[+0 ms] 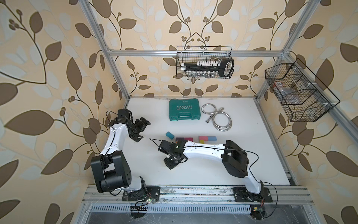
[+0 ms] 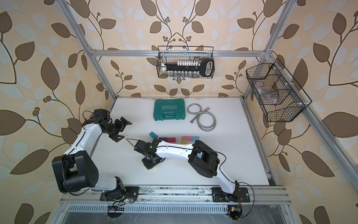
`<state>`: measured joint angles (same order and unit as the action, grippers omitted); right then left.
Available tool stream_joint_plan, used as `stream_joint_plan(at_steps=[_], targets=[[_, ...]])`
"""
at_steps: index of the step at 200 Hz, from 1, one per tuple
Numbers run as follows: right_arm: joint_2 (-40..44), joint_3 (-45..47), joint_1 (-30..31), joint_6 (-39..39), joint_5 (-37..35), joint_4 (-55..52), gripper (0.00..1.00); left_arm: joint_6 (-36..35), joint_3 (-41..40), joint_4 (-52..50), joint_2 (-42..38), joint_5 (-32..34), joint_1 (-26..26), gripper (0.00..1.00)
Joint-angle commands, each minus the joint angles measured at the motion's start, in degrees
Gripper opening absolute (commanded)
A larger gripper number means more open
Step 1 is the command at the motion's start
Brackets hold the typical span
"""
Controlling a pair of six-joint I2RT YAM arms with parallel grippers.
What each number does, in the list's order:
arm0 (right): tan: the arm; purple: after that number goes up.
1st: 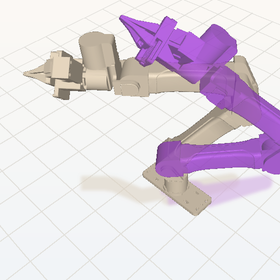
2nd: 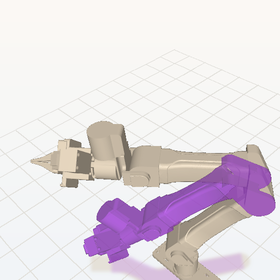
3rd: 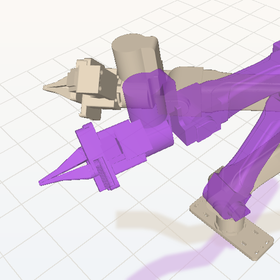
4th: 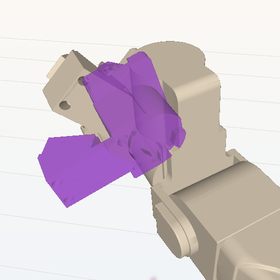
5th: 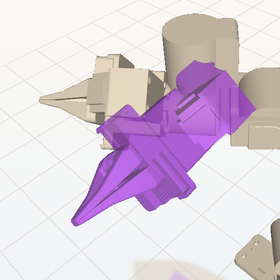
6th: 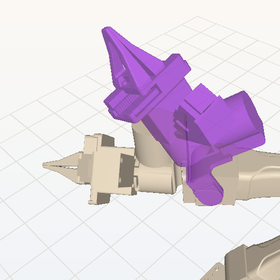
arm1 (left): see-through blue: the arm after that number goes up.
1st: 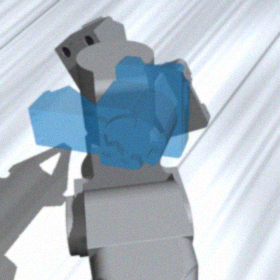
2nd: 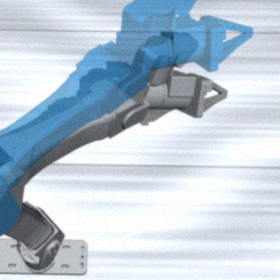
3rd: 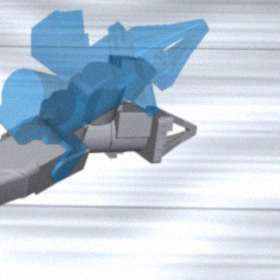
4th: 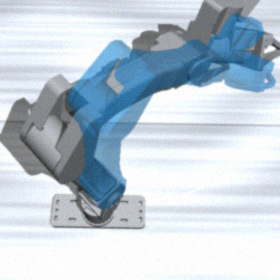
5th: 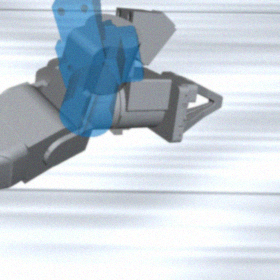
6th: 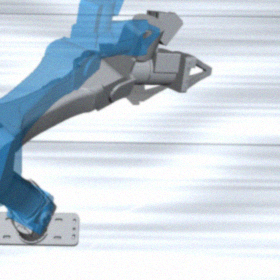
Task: Assemble the letter c with building blocks
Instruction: Pick up the building block from the center of the board, then assemble the building block at the center of the board.
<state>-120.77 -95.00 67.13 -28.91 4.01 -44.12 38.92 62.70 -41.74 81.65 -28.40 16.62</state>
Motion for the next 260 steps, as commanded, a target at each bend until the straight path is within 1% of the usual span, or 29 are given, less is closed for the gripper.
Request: stream_joint_plan(at_steps=[1, 31, 51, 68, 100, 117, 128, 132, 136, 142, 146, 166, 208, 236, 260], targets=[[6.4, 5.2, 0.0, 1.3, 0.0, 0.6, 0.07, -1.4, -0.5, -0.1, -2.7, -3.9, 0.7, 0.99], [8.1, 9.1, 0.1, 11.8, -0.8, -2.9, 0.09, -1.1, -2.5, 0.3, -4.3, -5.0, 0.6, 0.99], [7.9, 10.7, 0.0, 16.3, -3.0, -3.3, 0.09, -1.6, -3.1, -0.2, -5.1, -4.9, 0.7, 0.99], [6.6, 10.8, 0.0, 18.6, -4.0, -3.7, 0.08, -1.4, -3.3, -0.2, -5.5, -5.0, 0.6, 0.99], [4.4, 10.9, -0.4, 20.0, -4.9, -3.1, 0.08, -1.1, -2.8, -0.6, -5.7, -4.9, 0.6, 0.99], [3.6, 11.1, -0.6, 20.2, -5.3, -2.3, 0.1, -0.9, -2.8, -0.6, -5.6, -4.7, 0.6, 0.99], [3.0, 11.1, -1.0, 20.1, -5.4, -1.9, 0.14, -0.7, -2.8, -0.5, -5.6, -4.8, 0.6, 0.99], [2.8, 11.1, -1.1, 20.1, -5.6, -1.7, 0.17, -0.6, -2.8, -0.4, -5.5, -4.8, 0.6, 0.99], [2.7, 11.1, -1.1, 20.0, -5.9, -1.6, 0.23, -0.6, -2.8, -0.4, -5.5, -4.8, 0.6, 0.99], [2.7, 11.1, -1.3, 20.0, -6.3, -1.4, 0.37, -0.6, -2.9, -0.4, -5.4, -4.7, 0.6, 0.99], [2.6, 11.2, -1.4, 19.9, -6.7, -1.4, 0.44, -0.6, -2.8, -0.4, -5.4, -4.7, 0.6, 0.99], [3.8, 11.8, -1.5, 19.5, -8.5, -1.8, 0.6, -0.6, -2.8, -0.5, -5.4, -4.7, 0.6, 0.99], [8.6, 17.0, -1.5, 17.2, -9.6, -0.5, 0.64, -0.8, -2.7, -0.7, -5.7, -5.1, 0.6, 0.99], [7.8, 17.2, -1.4, 16.5, -10.5, 0.1, 0.65, -0.5, -2.6, -0.6, -5.8, -5.3, 0.5, 0.99], [6.3, 15.4, -1.6, 16.5, -10.7, 0.1, 0.65, -0.6, -2.7, -0.6, -5.8, -5.1, 0.5, 0.99]])
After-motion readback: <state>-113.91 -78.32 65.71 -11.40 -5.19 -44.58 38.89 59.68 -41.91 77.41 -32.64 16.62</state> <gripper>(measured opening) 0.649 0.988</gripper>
